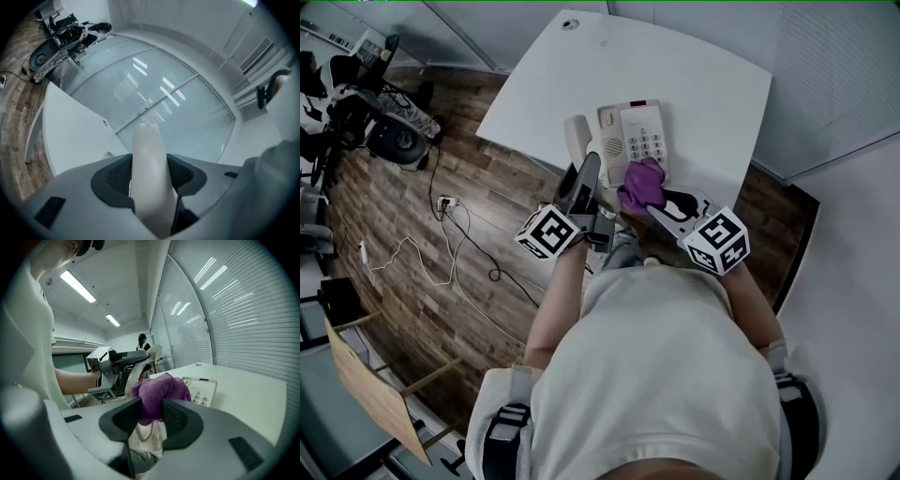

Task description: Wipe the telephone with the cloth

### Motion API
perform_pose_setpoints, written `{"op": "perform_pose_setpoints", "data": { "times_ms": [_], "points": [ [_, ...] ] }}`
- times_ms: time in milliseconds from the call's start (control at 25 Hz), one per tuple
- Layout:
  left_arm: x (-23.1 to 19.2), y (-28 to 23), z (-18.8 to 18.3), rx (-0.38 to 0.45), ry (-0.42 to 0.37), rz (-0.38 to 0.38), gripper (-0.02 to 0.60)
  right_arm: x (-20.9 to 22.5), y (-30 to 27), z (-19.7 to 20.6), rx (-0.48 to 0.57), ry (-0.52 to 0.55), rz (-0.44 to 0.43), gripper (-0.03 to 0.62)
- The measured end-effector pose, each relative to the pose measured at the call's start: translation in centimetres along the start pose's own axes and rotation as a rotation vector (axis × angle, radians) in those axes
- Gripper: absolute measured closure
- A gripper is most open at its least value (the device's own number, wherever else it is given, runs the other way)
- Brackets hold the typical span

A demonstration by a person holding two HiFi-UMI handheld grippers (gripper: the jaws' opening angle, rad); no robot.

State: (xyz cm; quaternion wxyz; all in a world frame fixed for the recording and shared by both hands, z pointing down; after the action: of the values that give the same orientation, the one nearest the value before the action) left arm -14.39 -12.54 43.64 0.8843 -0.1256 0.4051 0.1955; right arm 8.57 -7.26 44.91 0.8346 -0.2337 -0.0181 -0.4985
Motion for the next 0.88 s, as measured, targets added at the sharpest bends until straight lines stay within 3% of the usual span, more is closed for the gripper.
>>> {"op": "perform_pose_setpoints", "data": {
  "times_ms": [520,880],
  "points": [
    [-2.9,-4.1,1.7,-0.179,-0.142,-0.157,0.356,4.6,0.3,-2.4,0.131,-0.086,0.213,0.451],
    [-4.4,-7.6,2.6,-0.269,-0.188,-0.245,0.356,6.1,-0.8,-3.5,0.15,-0.105,0.248,0.451]
  ]
}}
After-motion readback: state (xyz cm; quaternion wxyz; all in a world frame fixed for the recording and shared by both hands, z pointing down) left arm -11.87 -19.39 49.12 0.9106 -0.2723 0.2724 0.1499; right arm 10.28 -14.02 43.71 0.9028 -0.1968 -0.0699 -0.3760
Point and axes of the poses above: the fingertips, and each gripper's own axes: y backward along the fingers, x to its right, z out of its underside, the point moved 9 cm from there along y, backward along the fingers, and after that the axes turned 6 degrees about -z, right-handed, at the moved point
